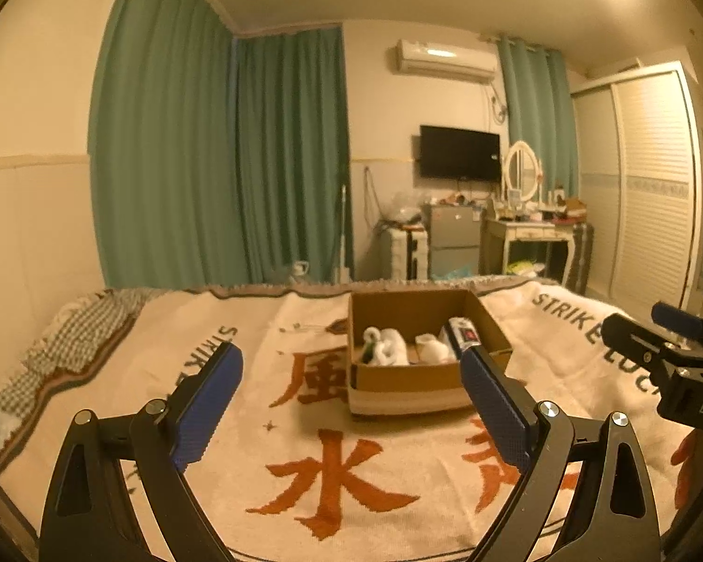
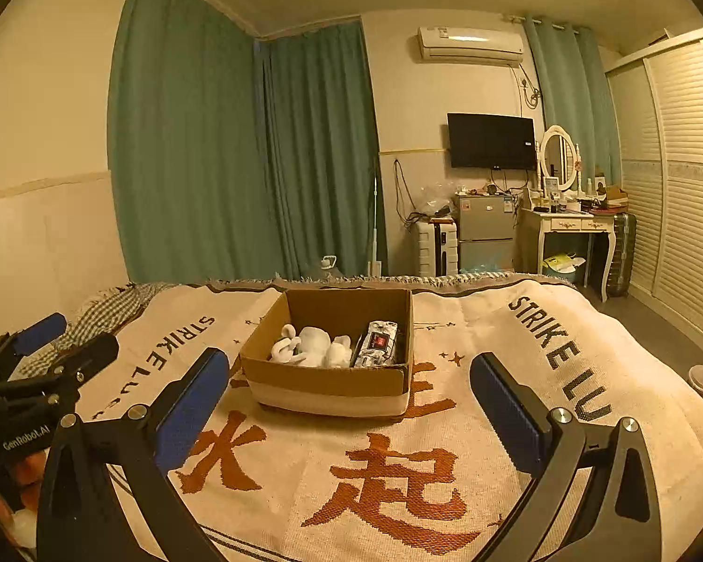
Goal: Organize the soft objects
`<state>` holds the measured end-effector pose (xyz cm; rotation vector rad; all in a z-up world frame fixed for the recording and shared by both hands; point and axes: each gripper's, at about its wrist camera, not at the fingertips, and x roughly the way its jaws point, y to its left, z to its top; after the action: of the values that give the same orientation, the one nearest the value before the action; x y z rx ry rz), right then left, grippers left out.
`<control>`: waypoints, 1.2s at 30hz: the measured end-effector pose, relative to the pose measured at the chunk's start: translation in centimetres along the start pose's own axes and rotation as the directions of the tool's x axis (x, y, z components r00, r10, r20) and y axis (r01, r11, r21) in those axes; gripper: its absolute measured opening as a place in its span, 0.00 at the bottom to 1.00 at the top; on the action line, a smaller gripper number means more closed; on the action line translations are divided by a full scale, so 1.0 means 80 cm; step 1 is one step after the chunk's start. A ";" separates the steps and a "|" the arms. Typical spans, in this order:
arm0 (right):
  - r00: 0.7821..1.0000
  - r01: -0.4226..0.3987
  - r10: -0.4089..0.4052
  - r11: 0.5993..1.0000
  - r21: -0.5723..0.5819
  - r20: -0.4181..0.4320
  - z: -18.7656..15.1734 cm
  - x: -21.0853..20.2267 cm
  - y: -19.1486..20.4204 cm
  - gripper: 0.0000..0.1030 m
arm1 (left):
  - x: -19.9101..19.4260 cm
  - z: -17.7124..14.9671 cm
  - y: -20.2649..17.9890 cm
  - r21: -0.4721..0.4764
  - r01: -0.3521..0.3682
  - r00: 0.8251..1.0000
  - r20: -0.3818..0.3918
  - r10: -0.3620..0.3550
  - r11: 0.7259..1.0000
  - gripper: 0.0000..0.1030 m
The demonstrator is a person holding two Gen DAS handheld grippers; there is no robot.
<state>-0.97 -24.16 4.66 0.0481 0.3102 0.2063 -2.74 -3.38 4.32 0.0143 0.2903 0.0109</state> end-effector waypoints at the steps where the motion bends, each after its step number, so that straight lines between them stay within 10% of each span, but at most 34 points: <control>1: 1.000 0.001 -0.001 1.000 0.001 -0.002 -0.001 0.000 -0.001 1.00 | 0.000 -0.001 0.000 0.000 0.004 1.000 -0.003 -0.004 1.000 0.93; 36: 1.000 0.006 -0.006 1.000 -0.007 -0.010 -0.003 -0.003 0.013 1.00 | -0.008 0.001 -0.008 -0.003 0.031 1.000 -0.002 -0.031 1.000 0.93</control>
<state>-1.47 -23.19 4.61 0.0390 0.3198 0.2017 -3.35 -4.00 4.59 0.0064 0.2928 -0.0195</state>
